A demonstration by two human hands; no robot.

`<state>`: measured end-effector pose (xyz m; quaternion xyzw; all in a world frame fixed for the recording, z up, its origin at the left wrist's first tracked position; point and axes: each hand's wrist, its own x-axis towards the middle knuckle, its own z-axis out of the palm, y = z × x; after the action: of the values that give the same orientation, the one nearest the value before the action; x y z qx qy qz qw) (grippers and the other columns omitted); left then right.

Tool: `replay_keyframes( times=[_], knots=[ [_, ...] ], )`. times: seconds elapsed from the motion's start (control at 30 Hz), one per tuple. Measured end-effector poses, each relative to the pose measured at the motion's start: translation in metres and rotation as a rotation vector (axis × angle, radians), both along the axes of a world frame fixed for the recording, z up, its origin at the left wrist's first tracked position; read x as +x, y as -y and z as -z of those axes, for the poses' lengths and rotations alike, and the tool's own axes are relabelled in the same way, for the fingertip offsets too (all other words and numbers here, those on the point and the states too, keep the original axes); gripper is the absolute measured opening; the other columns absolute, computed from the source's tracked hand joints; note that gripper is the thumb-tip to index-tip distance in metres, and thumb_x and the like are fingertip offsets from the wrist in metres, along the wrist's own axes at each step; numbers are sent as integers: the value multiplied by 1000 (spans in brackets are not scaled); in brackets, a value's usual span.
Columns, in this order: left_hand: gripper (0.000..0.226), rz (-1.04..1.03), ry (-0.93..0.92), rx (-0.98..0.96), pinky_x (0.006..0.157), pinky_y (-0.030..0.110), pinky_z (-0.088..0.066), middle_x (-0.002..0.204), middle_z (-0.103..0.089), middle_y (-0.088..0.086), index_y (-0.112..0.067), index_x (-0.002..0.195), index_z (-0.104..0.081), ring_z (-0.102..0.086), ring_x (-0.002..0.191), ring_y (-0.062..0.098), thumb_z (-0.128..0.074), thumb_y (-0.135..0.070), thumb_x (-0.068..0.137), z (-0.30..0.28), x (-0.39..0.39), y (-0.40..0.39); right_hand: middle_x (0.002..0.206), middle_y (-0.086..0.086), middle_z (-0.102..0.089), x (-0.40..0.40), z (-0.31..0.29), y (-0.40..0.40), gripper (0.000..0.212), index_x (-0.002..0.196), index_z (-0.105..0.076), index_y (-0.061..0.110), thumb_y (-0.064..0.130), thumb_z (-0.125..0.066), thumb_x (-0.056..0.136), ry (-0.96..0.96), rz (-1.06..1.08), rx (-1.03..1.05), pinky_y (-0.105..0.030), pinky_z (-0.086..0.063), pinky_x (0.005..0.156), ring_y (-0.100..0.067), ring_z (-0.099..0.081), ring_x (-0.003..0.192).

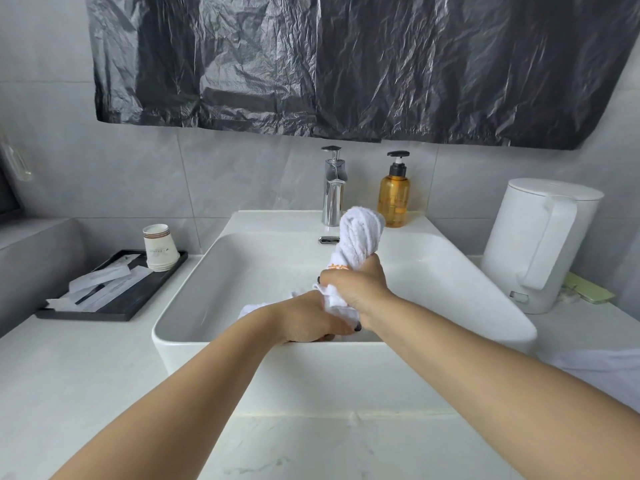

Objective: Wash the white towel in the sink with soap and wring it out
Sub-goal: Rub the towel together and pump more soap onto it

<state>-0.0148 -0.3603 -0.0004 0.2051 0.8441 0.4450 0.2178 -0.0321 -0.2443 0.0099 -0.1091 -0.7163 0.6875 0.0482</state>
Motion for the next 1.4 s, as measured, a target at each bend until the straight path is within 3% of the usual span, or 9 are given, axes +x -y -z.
replay_keyframes(
  times=[0.37,0.47,0.63,0.73,0.8,0.87,0.97,1.13,1.4],
  knots=[
    [44,-90,46,-12,67,37,-32,77,-46,8,-8,88,-62,-38,69,23,-64,-49,72,-3,5,-1,107,0,-58,-5,-8,6,51,112,-46,18,11,-69,68,-76,-60,313,-31,-51,81,-23,-59,98],
    [18,-137,45,26,59,28,-41,72,-54,3,-16,77,-64,-46,59,15,-68,-28,89,-6,6,1,108,1,-60,-3,-9,6,54,116,-46,19,15,-71,68,-131,-51,296,-30,-51,81,-21,-60,97],
    [21,-182,258,457,63,26,-53,93,-66,10,-11,90,-70,-62,69,15,-72,-20,71,-18,12,6,108,-1,-70,-1,-39,-1,60,118,-54,18,41,-79,68,-160,-356,196,-39,-55,89,-17,-68,94],
    [25,-242,283,596,70,31,-58,98,-70,8,-20,91,-76,-67,82,26,-75,-27,68,-17,9,7,76,2,-71,6,-61,-13,15,92,-66,15,29,-62,89,-122,-577,4,-28,-56,73,-8,-68,71],
    [38,-298,281,643,81,40,-60,104,-72,12,-16,105,-71,-68,83,30,-77,-30,70,-18,7,6,70,5,-64,7,-65,-24,21,79,-65,19,18,-51,94,-101,-649,-104,-22,-47,67,-8,-61,68],
    [50,-330,235,633,94,47,-56,113,-72,17,-11,116,-67,-70,90,31,-79,-29,71,-19,9,2,84,-2,-63,8,-60,-31,15,90,-65,14,14,-52,84,-103,-688,-249,-25,-47,69,-14,-58,79],
    [50,-378,120,687,79,32,-60,109,-74,12,-7,117,-68,-71,93,22,-73,-26,71,-29,10,-8,124,-13,-57,7,-44,-37,65,124,-55,10,13,-48,59,-136,-512,-391,-32,-42,86,-21,-54,107],
    [7,-447,63,1054,68,26,-52,71,-64,3,-12,88,-64,-62,57,13,-60,-16,84,-76,13,-21,95,5,-64,27,-18,-46,52,104,-59,21,13,-46,54,-42,-583,-243,-31,-28,75,-12,-48,90],
    [15,-487,131,1403,54,23,-49,65,-60,5,-11,84,-61,-58,57,15,-55,-23,90,-116,15,-22,114,17,-69,30,-13,-26,57,117,-59,34,36,-87,68,-77,-592,254,-26,-48,99,0,-62,109]
  ],
)
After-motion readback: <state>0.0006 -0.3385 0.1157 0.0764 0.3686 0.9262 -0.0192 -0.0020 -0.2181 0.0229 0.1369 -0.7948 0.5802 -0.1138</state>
